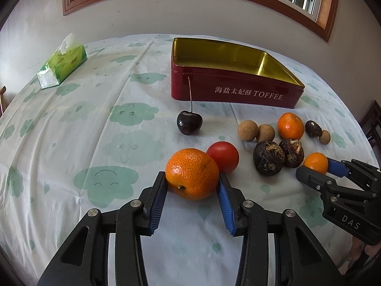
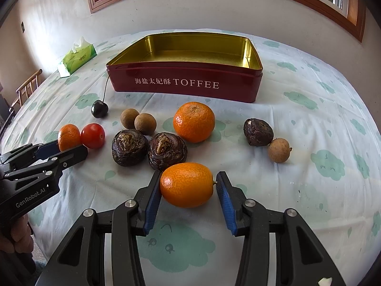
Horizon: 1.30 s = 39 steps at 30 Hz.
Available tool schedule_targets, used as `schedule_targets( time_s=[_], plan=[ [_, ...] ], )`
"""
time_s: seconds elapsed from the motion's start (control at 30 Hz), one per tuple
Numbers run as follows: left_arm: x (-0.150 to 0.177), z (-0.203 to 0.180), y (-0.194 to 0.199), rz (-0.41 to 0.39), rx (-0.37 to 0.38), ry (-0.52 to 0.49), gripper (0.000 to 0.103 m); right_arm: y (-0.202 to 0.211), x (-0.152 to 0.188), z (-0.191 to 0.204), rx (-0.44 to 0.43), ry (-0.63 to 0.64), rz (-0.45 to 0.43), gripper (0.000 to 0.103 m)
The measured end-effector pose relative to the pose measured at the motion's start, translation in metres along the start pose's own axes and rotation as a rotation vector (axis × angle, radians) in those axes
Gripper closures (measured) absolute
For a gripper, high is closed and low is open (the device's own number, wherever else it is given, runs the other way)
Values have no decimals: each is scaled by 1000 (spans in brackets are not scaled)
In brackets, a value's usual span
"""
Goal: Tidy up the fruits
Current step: 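Close the left tool on the large orange while the right tool grips the tangerine, then carry the large orange into the tin with the left tool while the right tool carries the tangerine in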
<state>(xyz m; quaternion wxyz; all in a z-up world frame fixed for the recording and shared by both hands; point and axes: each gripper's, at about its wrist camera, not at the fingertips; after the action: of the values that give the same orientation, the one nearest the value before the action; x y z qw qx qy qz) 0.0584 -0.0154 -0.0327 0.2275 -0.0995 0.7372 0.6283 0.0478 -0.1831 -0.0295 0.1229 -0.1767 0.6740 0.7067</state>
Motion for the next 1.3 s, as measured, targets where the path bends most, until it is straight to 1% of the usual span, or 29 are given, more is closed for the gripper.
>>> schedule_targets(
  time_s=[0.13,0.67,0.83,1.03,1.17,1.3],
  plan=[
    [0,-2,0,-1,-10,-5,60,0,0,1,-3,3,-1,62],
    [0,3,6,13,-8,15,62,9,3,1,5,9,-15,63],
    [-2,4,17,-14,-3,15,62,18,1,-3,-1,-2,-36,63],
    [-15,8,32,-61,6,21,62,32,-7,-11,3,-13,-76,63],
    [-31,7,40,-101,9,13,62,40,-23,-19,13,-15,-111,63],
    [-56,6,46,-144,1,4,62,47,-47,-31,25,-20,-148,63]
  ],
)
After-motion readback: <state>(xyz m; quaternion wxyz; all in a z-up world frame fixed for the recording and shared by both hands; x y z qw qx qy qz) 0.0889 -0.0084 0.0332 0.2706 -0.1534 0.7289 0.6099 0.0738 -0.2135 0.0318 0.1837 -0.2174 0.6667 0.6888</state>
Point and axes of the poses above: each gripper's, at about its wrist camera, not at the fingertips, and y roughly against the way its jaws point, z to its left, x to its underside, and after that the axes turned 11 degrees about z, right-handed
